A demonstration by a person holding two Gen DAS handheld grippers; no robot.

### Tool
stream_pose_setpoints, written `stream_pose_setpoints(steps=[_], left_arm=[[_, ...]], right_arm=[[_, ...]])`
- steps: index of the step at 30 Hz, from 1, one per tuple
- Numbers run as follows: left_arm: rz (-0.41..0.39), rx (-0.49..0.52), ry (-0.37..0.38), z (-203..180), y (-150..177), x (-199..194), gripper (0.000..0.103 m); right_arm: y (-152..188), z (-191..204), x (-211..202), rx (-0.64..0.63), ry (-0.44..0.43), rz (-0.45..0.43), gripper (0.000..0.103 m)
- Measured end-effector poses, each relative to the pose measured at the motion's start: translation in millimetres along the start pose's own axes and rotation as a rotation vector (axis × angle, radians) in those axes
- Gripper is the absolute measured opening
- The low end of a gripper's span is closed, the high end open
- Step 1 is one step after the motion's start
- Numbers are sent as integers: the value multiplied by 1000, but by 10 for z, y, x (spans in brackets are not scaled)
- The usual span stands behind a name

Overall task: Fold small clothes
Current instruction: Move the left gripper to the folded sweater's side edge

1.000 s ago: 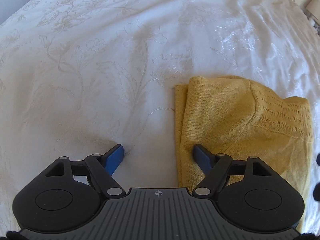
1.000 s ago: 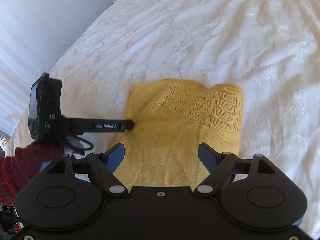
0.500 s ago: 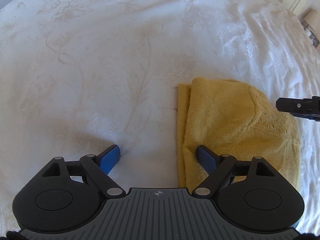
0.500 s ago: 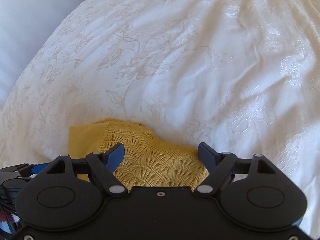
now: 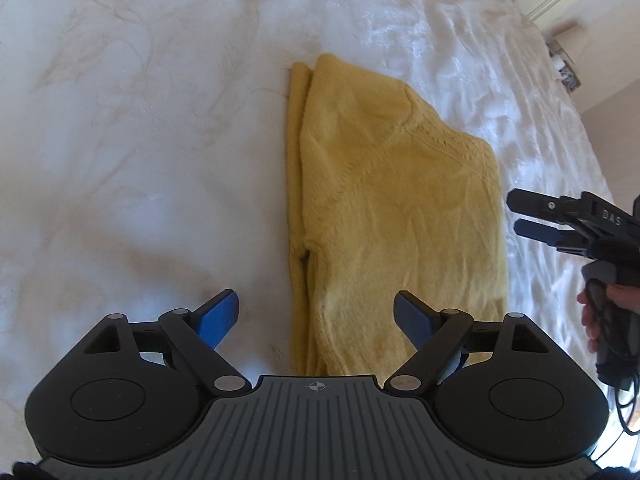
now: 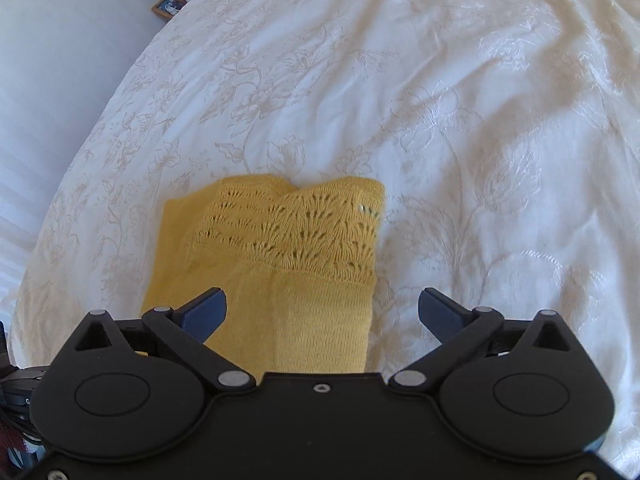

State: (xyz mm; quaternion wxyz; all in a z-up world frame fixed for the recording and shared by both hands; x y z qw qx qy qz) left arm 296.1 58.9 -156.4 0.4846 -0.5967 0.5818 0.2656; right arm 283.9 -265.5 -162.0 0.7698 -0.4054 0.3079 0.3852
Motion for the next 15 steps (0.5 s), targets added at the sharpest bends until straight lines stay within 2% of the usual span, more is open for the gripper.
stream_pose_setpoints(steps=[5,9,15], left_arm=[[41,1,47,-117,1,261,86],[44,3,129,-165,-122,384,91],[62,74,198,-315,-310,571,100]], right_arm=[[50,-72,106,37,-59,36,102],[-21,-141,265,75,-108,58,102],[-170,-151,518,82,-191,88,103]])
Point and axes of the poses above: each gripper's, at about its wrist camera, not at the fingertips, and x roughly the way its jaws point, z to its left, y to its underside, the point moved 2 cm from there along x, roughly the way its jaws point, and after that the axes turned 2 degrees about -y, right-handed, at the moved point
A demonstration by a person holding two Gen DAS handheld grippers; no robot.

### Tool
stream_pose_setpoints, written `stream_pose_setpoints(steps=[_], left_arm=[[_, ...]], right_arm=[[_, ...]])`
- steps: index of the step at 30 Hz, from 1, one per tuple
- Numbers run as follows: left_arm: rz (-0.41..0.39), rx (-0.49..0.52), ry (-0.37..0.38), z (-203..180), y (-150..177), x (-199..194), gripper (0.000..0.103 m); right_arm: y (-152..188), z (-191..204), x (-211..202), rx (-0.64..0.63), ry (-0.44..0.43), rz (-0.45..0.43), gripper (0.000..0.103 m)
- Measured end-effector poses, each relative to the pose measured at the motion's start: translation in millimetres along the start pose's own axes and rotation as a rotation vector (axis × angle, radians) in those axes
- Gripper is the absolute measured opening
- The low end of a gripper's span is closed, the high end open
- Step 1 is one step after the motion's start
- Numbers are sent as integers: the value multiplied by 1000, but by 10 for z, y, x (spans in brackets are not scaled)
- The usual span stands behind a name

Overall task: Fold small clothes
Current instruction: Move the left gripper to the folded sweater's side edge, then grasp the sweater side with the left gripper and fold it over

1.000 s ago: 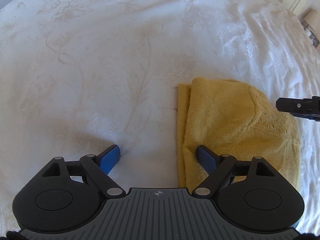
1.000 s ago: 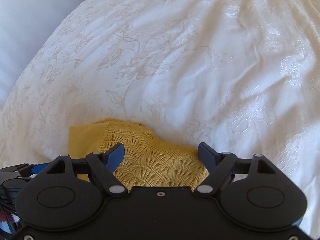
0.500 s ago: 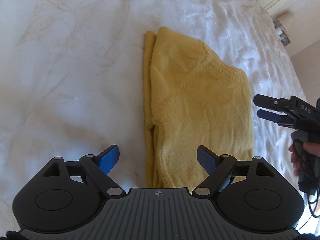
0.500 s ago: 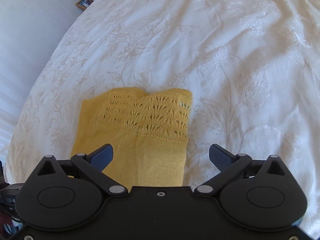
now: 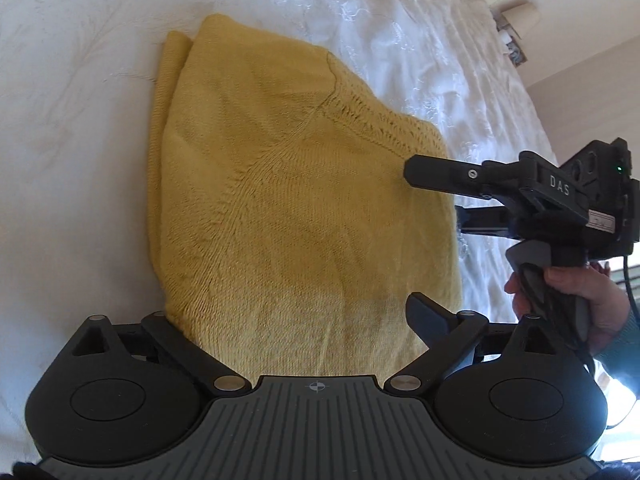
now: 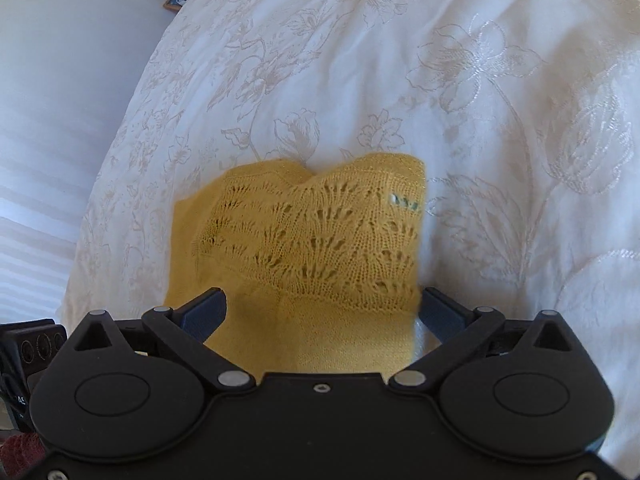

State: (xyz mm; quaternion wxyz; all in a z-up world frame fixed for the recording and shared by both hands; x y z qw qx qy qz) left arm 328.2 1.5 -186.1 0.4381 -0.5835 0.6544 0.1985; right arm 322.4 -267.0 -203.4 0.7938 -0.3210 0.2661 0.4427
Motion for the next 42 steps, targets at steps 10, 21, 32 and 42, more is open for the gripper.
stream_pose_setpoints(steps=[10,21,32,42], left_arm=[[-14,-19,46,-18,15,-9,101],[-3,-135,51,147,132,-107,19],[-20,-90,157,-238,228,-419,15],[54,-34,207,-813,1054,-367,16]], right_arm=[[-49,-34,22,-2,-89,-14,103],[53,5,-81,3,-64,3,68],[225,306,-600,34,-45,-75,46],[977,302,-1259,-5,5,3,46]])
Point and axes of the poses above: each gripper's, at about its wrist camera, not at the fingertips, and x roughly the way its jaws point, z to its left, y to its underside, the point moved 2 cm from there along x, roughly the way its jaws point, and after that the axes turned 2 degrees about -y, right-handed, at the moved point
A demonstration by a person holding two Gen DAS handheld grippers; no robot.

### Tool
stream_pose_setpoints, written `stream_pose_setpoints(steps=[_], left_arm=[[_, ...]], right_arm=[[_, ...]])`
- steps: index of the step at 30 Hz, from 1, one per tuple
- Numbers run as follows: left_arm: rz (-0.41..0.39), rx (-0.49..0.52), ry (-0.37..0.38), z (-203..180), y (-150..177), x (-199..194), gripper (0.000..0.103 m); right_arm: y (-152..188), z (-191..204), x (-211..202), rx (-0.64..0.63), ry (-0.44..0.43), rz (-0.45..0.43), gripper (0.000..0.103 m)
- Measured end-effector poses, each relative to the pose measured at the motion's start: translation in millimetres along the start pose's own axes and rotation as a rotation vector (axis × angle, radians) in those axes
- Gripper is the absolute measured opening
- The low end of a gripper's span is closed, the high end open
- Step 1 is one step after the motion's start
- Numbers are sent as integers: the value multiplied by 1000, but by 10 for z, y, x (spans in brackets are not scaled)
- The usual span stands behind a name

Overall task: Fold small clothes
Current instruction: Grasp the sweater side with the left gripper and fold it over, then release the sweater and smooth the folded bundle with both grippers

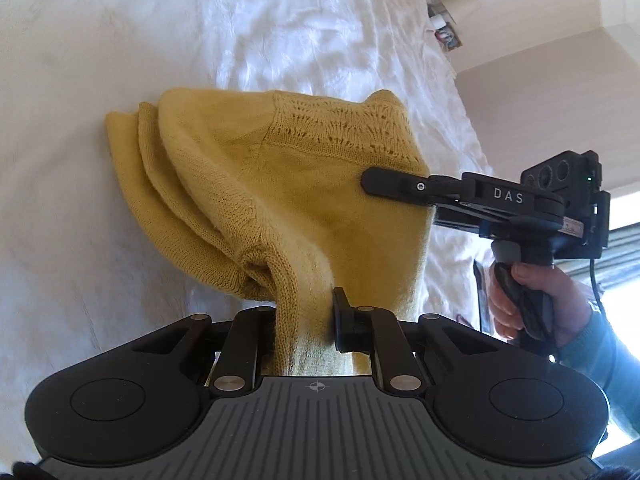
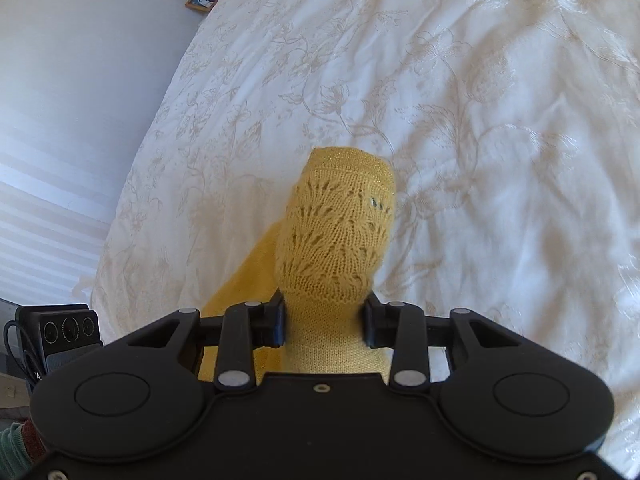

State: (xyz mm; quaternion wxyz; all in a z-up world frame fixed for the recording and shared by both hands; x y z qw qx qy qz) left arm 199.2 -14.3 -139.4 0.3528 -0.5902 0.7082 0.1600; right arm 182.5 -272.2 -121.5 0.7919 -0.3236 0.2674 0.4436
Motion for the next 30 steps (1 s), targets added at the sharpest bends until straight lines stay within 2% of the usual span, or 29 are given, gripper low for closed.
stream_pose_setpoints(steps=[2,5,6,8,10,13,15,17,19,21,23,30], left_arm=[[26,-27,-44,42,196,127,16],[74,-39,-226,179,445,302,18],[89,-51,-282,248,518,348,23],[68,-105,-297,332,600,337,24],[48,-118,-314,333,645,260,25],[24,-44,-368,207,665,133,25],[-22,31,-391,84,689,-24,25],[-71,85,-392,-48,621,-137,26],[-131,139,-396,-161,533,-239,33],[-181,164,-397,-222,391,-228,46],[-199,161,-396,-223,219,-127,51],[-239,144,-456,-115,-347,193,52]], right_arm=[[137,-108,-30,7,42,21,51],[293,-344,-10,0,214,23,58],[326,-424,-4,-5,273,23,58],[360,-495,-37,11,282,10,65],[379,-457,-111,-5,278,-18,66],[407,-363,-195,-70,274,-39,70],[416,-310,-240,-91,260,-54,72],[418,-270,-273,-108,260,-67,74],[445,-237,-300,-115,257,-82,77],[446,-232,-309,-116,253,-94,78],[446,-231,-309,-121,261,-98,80],[497,-247,-320,-124,289,-111,82]])
Point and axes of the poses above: each gripper's, at about its wrist camera, not at the fingertips, and x roughly the way its jaws point, z to its left, y to its underside, the point moved 2 cm from there along x, roughly the way its jaws point, and after that the axes turned 2 degrees about -y, right-handed, at the moved point
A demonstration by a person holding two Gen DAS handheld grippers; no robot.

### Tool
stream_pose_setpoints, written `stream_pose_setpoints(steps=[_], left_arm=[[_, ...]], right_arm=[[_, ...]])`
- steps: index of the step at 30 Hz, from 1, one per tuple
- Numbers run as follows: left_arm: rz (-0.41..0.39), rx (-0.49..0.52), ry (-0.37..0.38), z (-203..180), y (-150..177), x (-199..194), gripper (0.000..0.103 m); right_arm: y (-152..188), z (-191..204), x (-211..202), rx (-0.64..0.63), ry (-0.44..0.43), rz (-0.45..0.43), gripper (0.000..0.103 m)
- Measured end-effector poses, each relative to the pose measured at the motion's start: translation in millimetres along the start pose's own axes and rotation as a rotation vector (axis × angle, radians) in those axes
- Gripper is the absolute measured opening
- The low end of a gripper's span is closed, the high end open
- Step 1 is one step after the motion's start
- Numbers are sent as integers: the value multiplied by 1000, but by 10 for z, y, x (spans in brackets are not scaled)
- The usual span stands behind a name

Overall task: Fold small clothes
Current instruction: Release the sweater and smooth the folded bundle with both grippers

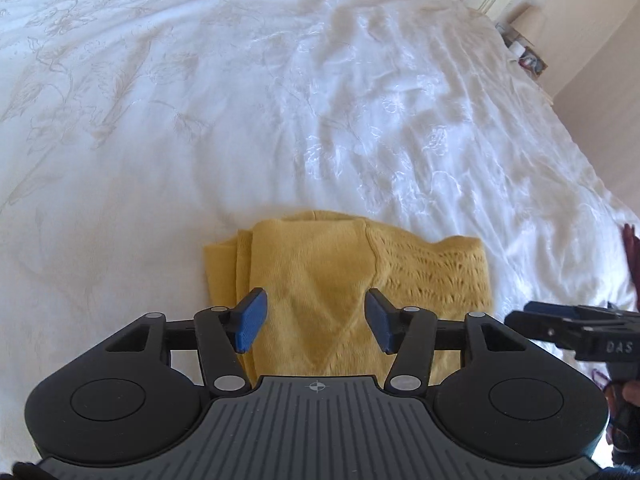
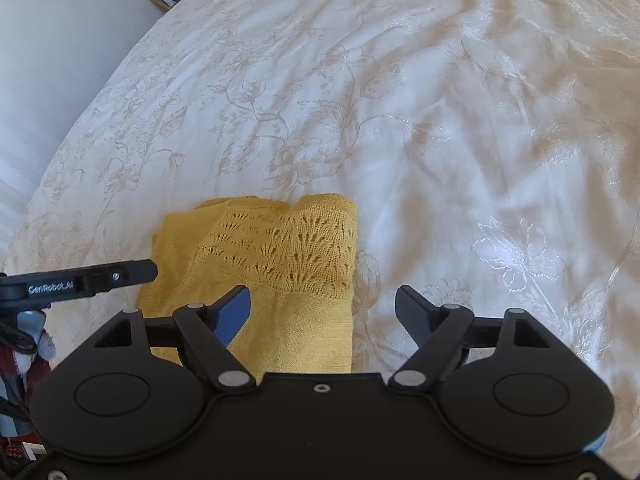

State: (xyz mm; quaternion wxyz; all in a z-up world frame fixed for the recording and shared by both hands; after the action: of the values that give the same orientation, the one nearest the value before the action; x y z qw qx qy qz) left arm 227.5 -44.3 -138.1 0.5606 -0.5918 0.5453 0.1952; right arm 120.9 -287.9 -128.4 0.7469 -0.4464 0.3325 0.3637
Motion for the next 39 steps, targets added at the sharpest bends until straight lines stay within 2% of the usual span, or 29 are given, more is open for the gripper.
stream_pose_setpoints(steps=[3,6,7,9,13,16,20,24,28,33,35,39], left_arm=[[19,72,-24,-37,-84,181,52],[69,97,-132,64,-35,343,55],[74,72,-140,141,-4,355,56],[70,5,-125,286,63,317,56],[79,-24,-141,446,158,246,60],[86,-58,-128,525,185,215,61],[89,-49,-125,534,182,211,61],[81,-52,-112,544,189,233,63],[73,-39,-77,547,187,234,71],[80,-8,-18,550,185,122,91],[53,42,-31,510,204,4,96],[-15,115,-58,409,274,-296,102]], right_arm=[[-8,-32,19,12,11,0,82],[-38,-42,53,20,17,5,82],[-53,-39,63,20,17,6,82],[-92,-25,90,18,17,5,83],[-175,22,223,2,40,15,86],[-230,21,472,-20,116,70,86],[-297,-44,819,-10,196,126,101],[-359,-71,968,17,225,129,103],[-348,-51,927,11,232,102,103],[-287,-20,585,52,238,-13,103],[-222,7,411,69,237,-70,103],[-101,137,168,69,254,-103,103]])
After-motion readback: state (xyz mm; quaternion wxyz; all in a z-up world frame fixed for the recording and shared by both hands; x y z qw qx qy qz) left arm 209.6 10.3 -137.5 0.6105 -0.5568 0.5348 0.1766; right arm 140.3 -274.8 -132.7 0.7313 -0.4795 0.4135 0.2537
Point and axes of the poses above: each gripper's, at about its wrist camera, not at the fingertips, and x roughly the way its jaws point, z to its left, y to its underside, the point moved 2 cm from there along x, roughly the way its jaws point, and after that the axes turned 2 degrees about -y, right-handed, at the moved point
